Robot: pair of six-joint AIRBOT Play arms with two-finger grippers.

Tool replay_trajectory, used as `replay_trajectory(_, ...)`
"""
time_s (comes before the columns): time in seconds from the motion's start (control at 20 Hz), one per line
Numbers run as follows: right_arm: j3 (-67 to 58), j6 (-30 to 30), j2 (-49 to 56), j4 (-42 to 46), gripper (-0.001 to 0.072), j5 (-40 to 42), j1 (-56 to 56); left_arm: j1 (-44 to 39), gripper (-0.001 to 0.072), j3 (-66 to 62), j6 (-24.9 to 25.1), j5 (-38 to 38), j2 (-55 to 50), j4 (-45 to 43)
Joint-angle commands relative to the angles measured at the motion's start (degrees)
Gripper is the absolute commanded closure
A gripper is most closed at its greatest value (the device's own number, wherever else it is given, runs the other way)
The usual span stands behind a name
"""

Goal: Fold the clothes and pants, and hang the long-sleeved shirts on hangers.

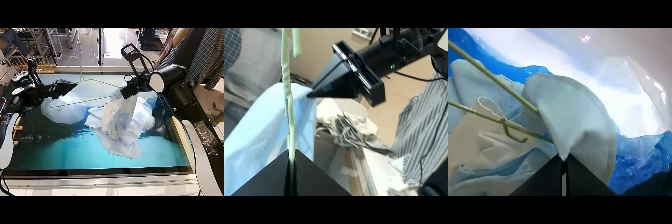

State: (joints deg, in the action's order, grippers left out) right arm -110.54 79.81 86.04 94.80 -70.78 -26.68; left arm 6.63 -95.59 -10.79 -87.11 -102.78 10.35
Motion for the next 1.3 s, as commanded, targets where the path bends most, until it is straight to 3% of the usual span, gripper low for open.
replay_trajectory(0.0,0.0,-3.0,0.1,-5.1,0.0698,-0.2,0.1,-0.8,0.0697,0.0,2.5,4.0,0.0,2.0)
replay_trajectory(0.2,0.0,-3.1,0.0,-5.6,0.0698,-0.2,0.1,-3.3,0.0696,0.0,4.5,4.3,0.0,1.6)
replay_trajectory(0.4,-1.0,-8.2,-0.2,-7.8,0.0698,0.3,-0.5,-5.7,0.0697,0.0,6.1,8.2,-0.5,-3.5)
replay_trajectory(0.55,-2.6,-14.8,-0.2,-8.1,0.0698,0.3,-1.3,-6.9,0.0696,0.0,7.4,8.4,-1.1,-4.9)
replay_trajectory(0.7,-4.4,-25.4,-0.2,-9.4,0.0699,2.2,-1.3,-6.9,0.0696,0.0,7.4,4.5,-1.1,-5.3)
replay_trajectory(0.85,-4.4,-39.5,0.1,-20.1,0.0699,4.8,-1.3,-6.9,0.0696,0.0,7.4,2.7,-1.1,-5.3)
replay_trajectory(0.9,-4.4,-41.3,0.3,-24.2,0.0699,4.8,-1.3,-6.9,0.0696,0.0,7.4,2.7,-1.1,-5.3)
replay_trajectory(1.15,-4.4,-43.4,0.3,-35.4,0.0699,3.0,-1.3,-7.0,0.0696,0.0,7.9,2.6,-1.1,-5.2)
replay_trajectory(1.25,-4.4,-43.5,0.3,-37.9,0.0699,2.9,-1.3,-7.3,0.0696,0.0,11.1,1.8,-1.1,-5.2)
